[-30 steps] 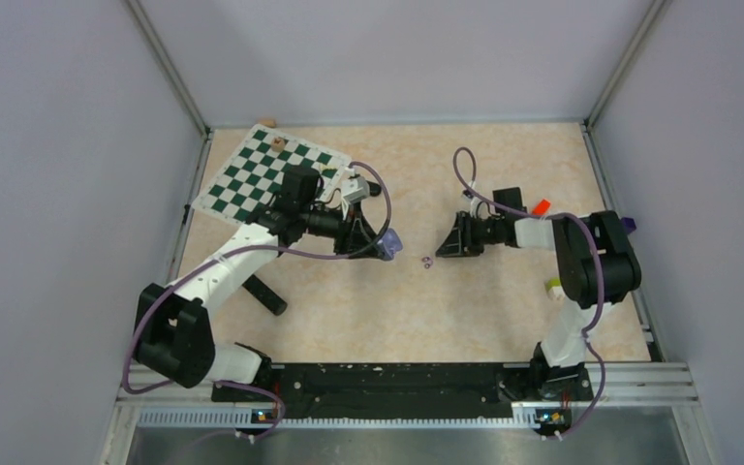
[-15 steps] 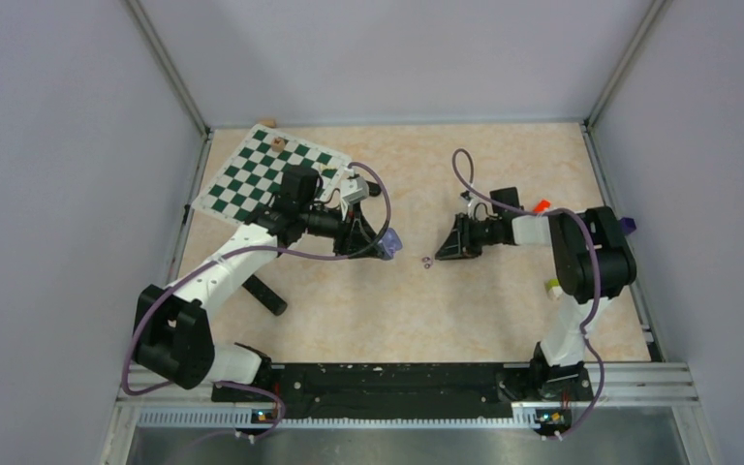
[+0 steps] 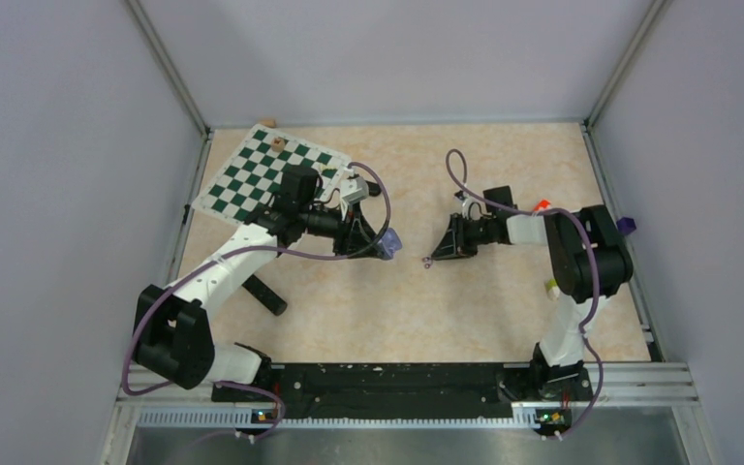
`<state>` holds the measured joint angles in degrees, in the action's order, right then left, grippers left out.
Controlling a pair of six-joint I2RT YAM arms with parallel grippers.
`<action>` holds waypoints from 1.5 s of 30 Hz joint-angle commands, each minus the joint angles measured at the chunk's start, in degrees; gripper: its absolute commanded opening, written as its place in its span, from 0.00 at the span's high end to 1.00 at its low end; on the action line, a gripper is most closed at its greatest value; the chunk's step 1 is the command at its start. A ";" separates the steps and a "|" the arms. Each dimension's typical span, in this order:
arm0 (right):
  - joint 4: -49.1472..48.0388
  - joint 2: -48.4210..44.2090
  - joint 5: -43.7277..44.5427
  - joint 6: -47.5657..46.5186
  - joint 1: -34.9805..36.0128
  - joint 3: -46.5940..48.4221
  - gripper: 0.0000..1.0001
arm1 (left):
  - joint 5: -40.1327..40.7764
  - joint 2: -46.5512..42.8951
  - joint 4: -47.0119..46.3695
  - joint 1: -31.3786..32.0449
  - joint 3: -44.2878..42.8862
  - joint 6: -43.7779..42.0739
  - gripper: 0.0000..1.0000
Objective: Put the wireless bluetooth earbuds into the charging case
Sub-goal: Pick up the left earbud from the center of the board.
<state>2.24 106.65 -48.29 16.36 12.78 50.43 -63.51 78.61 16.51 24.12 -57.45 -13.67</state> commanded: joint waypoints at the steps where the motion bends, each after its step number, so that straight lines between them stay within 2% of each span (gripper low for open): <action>1: 2.86 3.57 9.87 -2.63 1.68 0.59 0.79 | -0.72 -1.88 -1.18 -0.28 -1.35 -1.26 1.00; 11: 4.54 5.00 11.30 -4.01 3.36 2.09 0.78 | -0.72 -2.16 -1.05 -0.35 -1.42 -1.33 1.00; 16: 4.65 4.96 8.36 -4.59 3.63 2.39 0.78 | -0.71 -2.16 -1.04 -0.30 -1.39 -1.36 1.00; 23: 3.70 4.13 0.56 -4.78 4.95 2.01 0.82 | -0.48 -2.62 -0.96 -0.30 -1.44 -1.40 1.00; 28: 2.66 3.32 -2.06 -4.52 5.22 1.61 0.91 | -0.55 -2.67 -0.98 -0.30 -1.42 -1.43 1.00; 31: 1.84 2.61 -3.91 -4.73 5.24 1.53 0.93 | -0.55 -2.68 -0.96 -0.31 -1.36 -1.48 1.00; 39: -0.33 -3.73 -7.65 -7.07 5.22 2.48 0.94 | -0.89 -2.20 -1.12 -0.31 -1.35 -1.31 1.00; 45: -0.59 -13.01 -4.51 -11.98 5.23 2.71 0.94 | -1.22 -1.14 -4.44 -0.30 -0.42 2.10 1.00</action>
<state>4.27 101.95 -53.58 9.41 17.50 52.49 -63.40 77.84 16.38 24.03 -57.45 -13.41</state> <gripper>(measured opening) 0.062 0.373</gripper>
